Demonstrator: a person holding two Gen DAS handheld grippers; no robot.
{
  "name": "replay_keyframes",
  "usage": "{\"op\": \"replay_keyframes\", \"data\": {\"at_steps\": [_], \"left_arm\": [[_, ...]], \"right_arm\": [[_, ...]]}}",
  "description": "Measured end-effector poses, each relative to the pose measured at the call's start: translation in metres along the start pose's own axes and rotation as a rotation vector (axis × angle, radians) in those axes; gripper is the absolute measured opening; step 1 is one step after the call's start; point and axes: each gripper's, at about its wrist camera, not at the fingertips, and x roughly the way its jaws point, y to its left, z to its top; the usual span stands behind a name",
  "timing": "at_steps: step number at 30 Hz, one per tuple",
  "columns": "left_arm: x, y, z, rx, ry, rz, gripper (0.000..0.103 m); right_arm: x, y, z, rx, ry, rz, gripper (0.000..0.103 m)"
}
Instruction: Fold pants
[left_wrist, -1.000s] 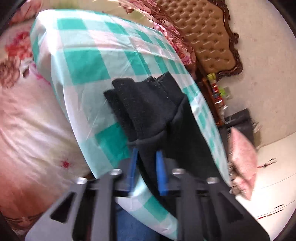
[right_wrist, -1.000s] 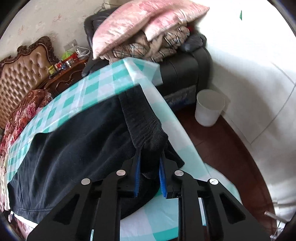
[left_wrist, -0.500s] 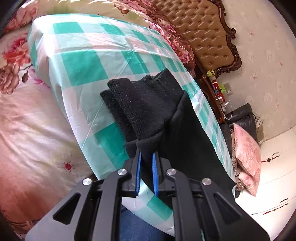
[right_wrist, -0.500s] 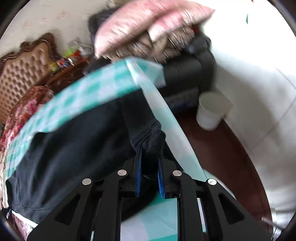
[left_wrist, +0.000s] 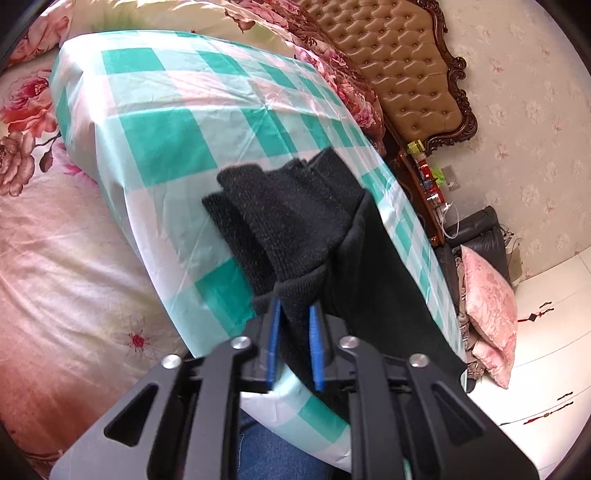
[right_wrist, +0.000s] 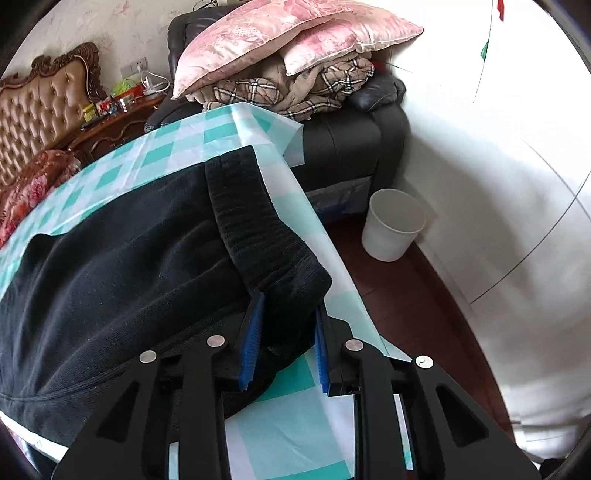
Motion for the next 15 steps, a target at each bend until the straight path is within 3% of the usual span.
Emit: {"op": "replay_keyframes", "data": {"at_steps": [2,4,7,10,12,15], "left_arm": [[-0.011,-0.005,0.003,0.037,-0.065,0.057,0.037],[-0.020,-0.007,0.008,0.062,-0.100,0.081,0.037],[-0.017,-0.012,0.014,0.096,-0.077,0.075,0.036],[-0.004,-0.011,0.017,0.126,-0.046,0.118,0.035],[-0.005,-0.010,0.022,0.163,-0.078,0.294,0.027],[-0.023,-0.024,0.026,0.232,-0.181,0.325,0.029]], "right_arm": [[-0.001,0.002,0.000,-0.001,0.006,-0.018,0.017],[-0.002,0.003,0.001,0.005,0.015,-0.035,0.017],[-0.004,0.004,-0.001,0.006,0.018,-0.056,0.017],[-0.003,0.006,0.000,0.002,0.021,-0.072,0.017],[-0.004,0.007,0.001,0.003,0.025,-0.077,0.017],[-0.010,0.006,0.002,0.010,0.014,-0.063,0.021]]}}
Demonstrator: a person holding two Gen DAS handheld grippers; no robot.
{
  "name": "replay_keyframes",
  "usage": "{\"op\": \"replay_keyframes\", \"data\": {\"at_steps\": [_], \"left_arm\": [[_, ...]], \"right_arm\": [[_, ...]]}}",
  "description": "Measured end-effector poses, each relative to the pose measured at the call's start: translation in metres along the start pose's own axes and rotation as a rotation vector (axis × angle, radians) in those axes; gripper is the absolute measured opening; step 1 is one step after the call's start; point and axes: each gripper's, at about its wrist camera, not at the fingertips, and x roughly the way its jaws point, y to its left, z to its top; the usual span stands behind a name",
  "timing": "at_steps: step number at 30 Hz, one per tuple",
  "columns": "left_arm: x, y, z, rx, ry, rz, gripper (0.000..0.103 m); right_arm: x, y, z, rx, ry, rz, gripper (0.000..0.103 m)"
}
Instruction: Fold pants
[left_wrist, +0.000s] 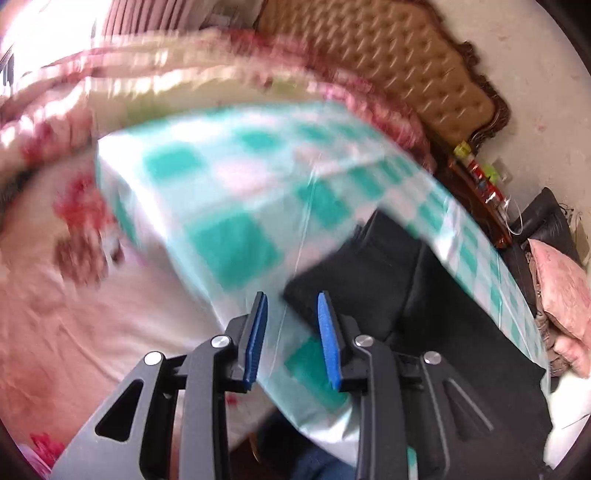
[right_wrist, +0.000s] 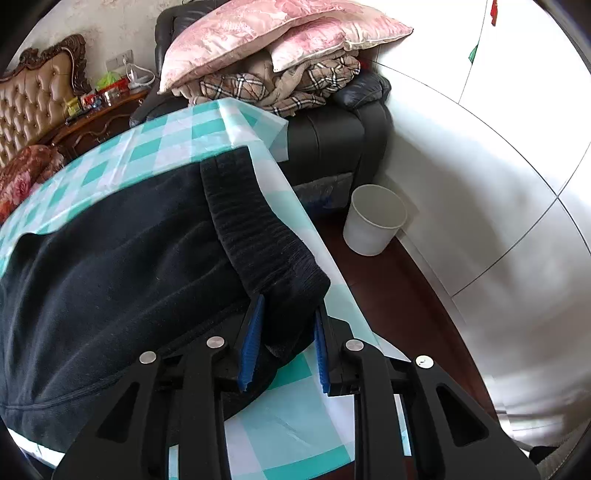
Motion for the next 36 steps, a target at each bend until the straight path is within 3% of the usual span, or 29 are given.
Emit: {"op": "replay_keyframes", "data": {"at_steps": [2,3,4,6,8,10,11,12,14,15,16,19,23,26,28,32,36], "left_arm": [[-0.008,-0.036,0.007,0.178,-0.059,-0.025,0.029],[-0.007,-0.053,0.009,0.247,-0.075,-0.047,0.029],[-0.006,-0.064,0.010,0.289,-0.080,-0.070,0.029],[0.006,-0.101,0.011,0.425,-0.082,-0.169,0.032],[0.034,-0.130,0.009,0.535,-0.045,-0.198,0.032],[0.067,-0.143,0.007,0.603,0.028,-0.166,0.031],[0.086,-0.145,0.007,0.637,0.056,-0.085,0.023],[0.090,-0.144,0.010,0.644,0.032,-0.040,0.010],[0.087,-0.139,0.019,0.587,0.020,-0.028,0.009],[0.084,-0.137,0.021,0.560,-0.009,0.025,0.037],[0.080,-0.135,0.021,0.544,-0.047,0.085,0.049],[0.058,-0.142,0.008,0.531,-0.104,0.040,0.049],[0.040,-0.168,-0.014,0.586,-0.137,-0.047,0.051],[0.032,-0.179,-0.037,0.618,-0.132,-0.076,0.051],[0.030,-0.182,-0.047,0.629,-0.126,-0.093,0.052],[0.023,-0.175,-0.061,0.637,-0.113,-0.084,0.056],[0.020,-0.163,-0.064,0.611,-0.123,-0.067,0.057]], "right_arm": [[-0.008,-0.004,0.001,0.014,-0.020,0.004,0.036],[-0.014,-0.005,0.001,0.023,-0.041,-0.018,0.057],[-0.020,-0.007,0.002,0.031,-0.067,-0.062,0.069],[-0.029,-0.009,0.005,0.038,-0.104,-0.081,0.069],[-0.032,-0.010,0.007,0.055,-0.108,-0.063,0.069],[-0.035,-0.005,0.009,0.041,-0.111,-0.058,0.069],[-0.037,-0.002,0.010,0.031,-0.118,-0.054,0.069],[-0.040,0.002,0.012,0.018,-0.129,-0.048,0.071],[-0.049,0.012,0.018,-0.022,-0.164,-0.030,0.072],[-0.051,0.017,0.022,-0.038,-0.174,-0.018,0.072],[-0.053,0.028,0.028,-0.066,-0.185,0.016,0.072],[-0.053,0.072,0.043,-0.172,-0.197,0.111,0.072],[-0.031,0.171,0.045,-0.425,-0.200,0.216,0.067],[0.001,0.225,0.046,-0.493,-0.150,0.269,0.066],[0.028,0.246,0.044,-0.519,-0.106,0.254,0.066],[0.056,0.251,0.042,-0.526,-0.053,0.210,0.066],[0.033,0.232,0.046,-0.442,-0.119,0.228,0.067]]}}
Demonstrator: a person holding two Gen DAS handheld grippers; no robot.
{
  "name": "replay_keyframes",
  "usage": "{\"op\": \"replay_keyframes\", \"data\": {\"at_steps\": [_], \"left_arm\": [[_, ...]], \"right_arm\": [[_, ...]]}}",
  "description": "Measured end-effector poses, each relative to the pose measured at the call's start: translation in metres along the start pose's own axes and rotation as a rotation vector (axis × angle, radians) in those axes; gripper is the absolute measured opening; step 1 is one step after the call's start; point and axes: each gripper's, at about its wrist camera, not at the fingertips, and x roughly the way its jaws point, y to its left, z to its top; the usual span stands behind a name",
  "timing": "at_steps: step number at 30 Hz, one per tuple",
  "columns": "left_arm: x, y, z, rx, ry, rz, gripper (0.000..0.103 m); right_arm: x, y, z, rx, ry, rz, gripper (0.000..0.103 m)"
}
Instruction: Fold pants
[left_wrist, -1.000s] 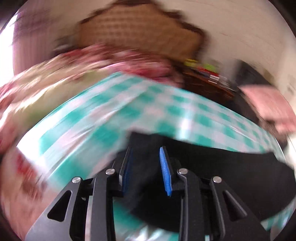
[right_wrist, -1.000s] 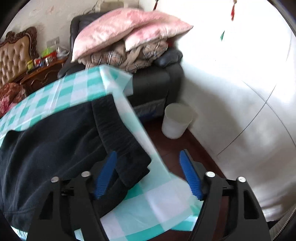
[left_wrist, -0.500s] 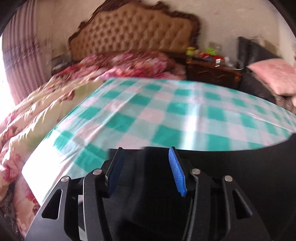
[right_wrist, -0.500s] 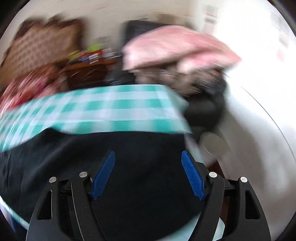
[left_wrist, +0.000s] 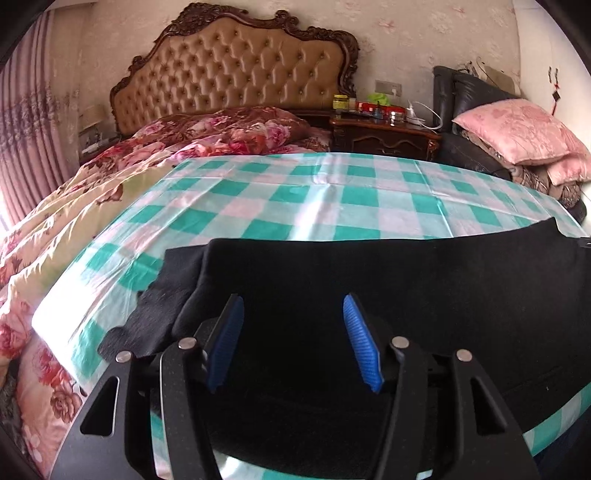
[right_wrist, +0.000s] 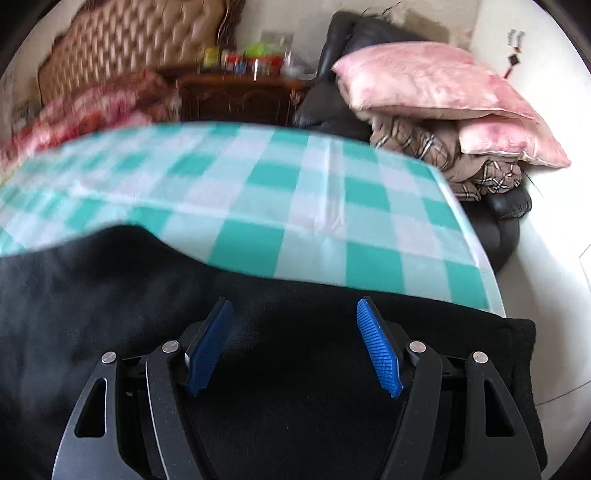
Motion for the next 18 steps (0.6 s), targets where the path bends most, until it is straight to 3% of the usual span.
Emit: {"op": "replay_keyframes", "data": {"at_steps": [2,4,6,10,12,14,16,18], "left_arm": [[0.007,0.007,-0.002,-0.013,0.014,0.011,0.057],[0.021,0.015,-0.007,-0.027,0.082,0.061,0.058],[0.031,0.025,-0.012,-0.044,0.131,0.060,0.055],[0.020,0.030,-0.015,-0.059,0.084,0.044,0.055],[0.021,0.036,-0.019,-0.088,0.079,0.015,0.055],[0.021,0.043,-0.020,-0.124,0.081,-0.019,0.055],[0.004,0.058,-0.016,-0.216,0.047,-0.053,0.056],[-0.016,0.085,-0.019,-0.330,-0.010,0.006,0.062]], "right_arm": [[0.003,-0.005,-0.003,-0.019,0.021,-0.070,0.067],[0.020,-0.017,-0.009,-0.022,0.090,-0.145,0.067],[0.019,-0.033,-0.010,0.064,0.089,-0.074,0.067],[-0.024,-0.041,-0.011,0.102,-0.024,-0.034,0.073],[-0.022,-0.031,-0.017,0.039,0.025,-0.046,0.075],[-0.006,-0.022,-0.029,-0.044,0.091,-0.128,0.075],[-0.007,-0.024,-0.039,-0.023,0.090,-0.138,0.075],[-0.018,-0.031,-0.040,0.037,0.065,-0.133,0.075]]}}
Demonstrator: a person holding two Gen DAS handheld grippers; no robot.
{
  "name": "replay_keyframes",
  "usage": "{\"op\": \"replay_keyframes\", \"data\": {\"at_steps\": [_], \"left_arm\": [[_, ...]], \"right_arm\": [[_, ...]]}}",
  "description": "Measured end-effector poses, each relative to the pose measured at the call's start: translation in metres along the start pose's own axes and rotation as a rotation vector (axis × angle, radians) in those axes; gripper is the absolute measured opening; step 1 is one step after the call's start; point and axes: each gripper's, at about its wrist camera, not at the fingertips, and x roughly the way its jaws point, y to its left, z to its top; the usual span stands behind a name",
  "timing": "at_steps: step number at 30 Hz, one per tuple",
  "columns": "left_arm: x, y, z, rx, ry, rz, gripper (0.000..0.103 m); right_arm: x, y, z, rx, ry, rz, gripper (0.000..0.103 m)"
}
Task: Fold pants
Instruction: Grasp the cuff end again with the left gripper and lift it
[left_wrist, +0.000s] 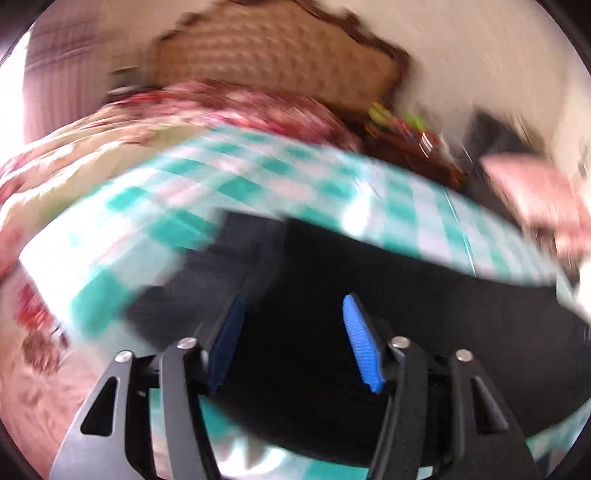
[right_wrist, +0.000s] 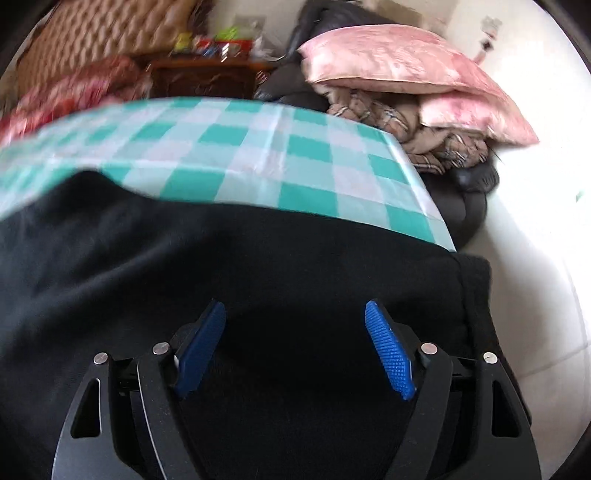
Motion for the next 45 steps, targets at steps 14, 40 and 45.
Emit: {"op": "replay_keyframes", "data": {"at_steps": [14,40,45], "left_arm": [[-0.032,0.077,-0.046,-0.311,0.019,-0.095,0.024],[0.001,0.108,-0.053,-0.555,0.109,-0.349,0.055],[0.017,0.108,-0.058,-0.663,0.196,-0.484,0.054]], "right_arm": [[-0.103,0.251,0.028,-0.260,-0.135,0.523,0.056],[-0.112,0.430,0.022,-0.479,-0.131,0.582,0.040],[-0.108,0.447,0.017,-0.501,-0.087,0.601,0.041]]}}
